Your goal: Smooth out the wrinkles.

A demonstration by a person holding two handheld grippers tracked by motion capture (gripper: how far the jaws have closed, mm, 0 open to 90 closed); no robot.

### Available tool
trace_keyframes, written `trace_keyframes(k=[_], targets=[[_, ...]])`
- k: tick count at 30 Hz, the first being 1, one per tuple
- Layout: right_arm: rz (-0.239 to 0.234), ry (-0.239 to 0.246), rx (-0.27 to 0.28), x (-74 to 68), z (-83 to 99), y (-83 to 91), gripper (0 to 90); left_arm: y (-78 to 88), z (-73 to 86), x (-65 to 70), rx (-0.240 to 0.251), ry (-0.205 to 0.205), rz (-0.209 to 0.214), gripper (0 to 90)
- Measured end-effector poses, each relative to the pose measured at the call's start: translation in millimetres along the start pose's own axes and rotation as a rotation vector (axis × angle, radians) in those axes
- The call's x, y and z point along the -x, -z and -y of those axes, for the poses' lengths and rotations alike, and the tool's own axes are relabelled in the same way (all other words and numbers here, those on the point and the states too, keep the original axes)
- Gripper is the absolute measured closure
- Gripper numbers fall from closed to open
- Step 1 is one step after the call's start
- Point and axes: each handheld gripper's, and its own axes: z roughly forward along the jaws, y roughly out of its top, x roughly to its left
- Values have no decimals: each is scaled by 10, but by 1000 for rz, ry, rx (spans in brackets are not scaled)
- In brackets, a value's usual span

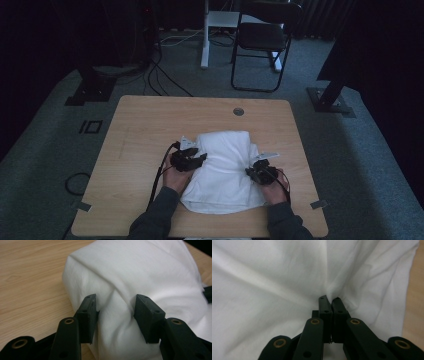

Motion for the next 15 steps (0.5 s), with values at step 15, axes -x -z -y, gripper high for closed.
trace_keyframes(k=[15], targets=[[59,-68,57,118,-685,-584,862,-294,-425,-581,-34,122,-127,495]])
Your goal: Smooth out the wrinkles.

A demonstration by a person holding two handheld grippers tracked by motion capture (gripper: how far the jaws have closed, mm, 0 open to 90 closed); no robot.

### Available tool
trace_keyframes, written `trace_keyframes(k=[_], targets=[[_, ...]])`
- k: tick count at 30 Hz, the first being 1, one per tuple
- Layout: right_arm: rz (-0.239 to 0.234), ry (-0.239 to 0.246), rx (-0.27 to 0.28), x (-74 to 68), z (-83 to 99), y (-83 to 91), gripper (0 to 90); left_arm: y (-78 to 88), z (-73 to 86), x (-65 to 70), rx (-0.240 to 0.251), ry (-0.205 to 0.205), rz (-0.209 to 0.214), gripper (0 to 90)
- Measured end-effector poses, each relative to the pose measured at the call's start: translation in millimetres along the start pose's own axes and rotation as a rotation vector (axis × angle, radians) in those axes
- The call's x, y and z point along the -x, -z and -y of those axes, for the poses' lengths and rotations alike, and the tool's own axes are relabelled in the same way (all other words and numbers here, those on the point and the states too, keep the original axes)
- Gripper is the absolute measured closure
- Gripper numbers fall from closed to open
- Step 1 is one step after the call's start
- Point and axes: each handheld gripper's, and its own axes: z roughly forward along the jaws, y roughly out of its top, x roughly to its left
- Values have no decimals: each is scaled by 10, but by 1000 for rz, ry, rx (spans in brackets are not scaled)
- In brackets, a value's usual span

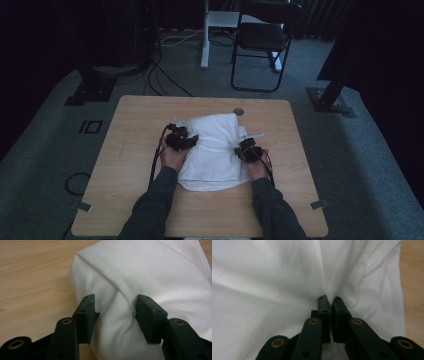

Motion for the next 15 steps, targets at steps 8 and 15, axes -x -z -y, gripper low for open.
trace_keyframes(k=[8,15], targets=[[-74,-85,76,121,-47,78,406,255,-64,-88,81,24,32,415],[-94,-121,296,218,73,761,300,811,-49,-163,172,0,41,408]])
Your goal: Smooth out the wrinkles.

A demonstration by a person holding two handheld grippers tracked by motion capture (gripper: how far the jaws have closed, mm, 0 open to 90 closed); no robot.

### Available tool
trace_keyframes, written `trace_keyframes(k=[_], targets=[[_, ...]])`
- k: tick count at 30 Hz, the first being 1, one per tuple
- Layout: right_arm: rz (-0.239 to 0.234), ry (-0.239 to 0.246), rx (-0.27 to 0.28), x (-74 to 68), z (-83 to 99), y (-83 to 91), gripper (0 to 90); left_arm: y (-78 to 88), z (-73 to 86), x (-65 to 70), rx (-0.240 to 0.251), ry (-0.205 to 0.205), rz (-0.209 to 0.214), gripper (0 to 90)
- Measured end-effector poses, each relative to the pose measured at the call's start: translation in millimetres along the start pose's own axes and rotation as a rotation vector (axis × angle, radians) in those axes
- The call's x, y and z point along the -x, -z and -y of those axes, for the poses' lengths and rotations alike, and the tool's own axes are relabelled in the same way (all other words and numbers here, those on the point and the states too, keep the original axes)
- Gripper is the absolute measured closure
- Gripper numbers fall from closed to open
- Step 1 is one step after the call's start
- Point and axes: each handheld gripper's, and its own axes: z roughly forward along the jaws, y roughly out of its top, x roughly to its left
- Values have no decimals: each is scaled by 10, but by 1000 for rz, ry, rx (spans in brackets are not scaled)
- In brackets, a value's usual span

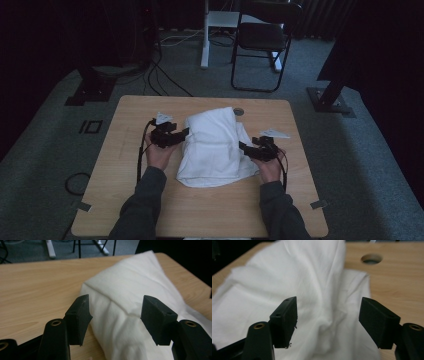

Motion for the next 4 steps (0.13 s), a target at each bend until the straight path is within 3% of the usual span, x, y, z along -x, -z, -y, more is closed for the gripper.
trace_keyframes(k=[4], targets=[[20,-17,46,79,8,267,291,238,-10,-40,27,-5,3,407]])
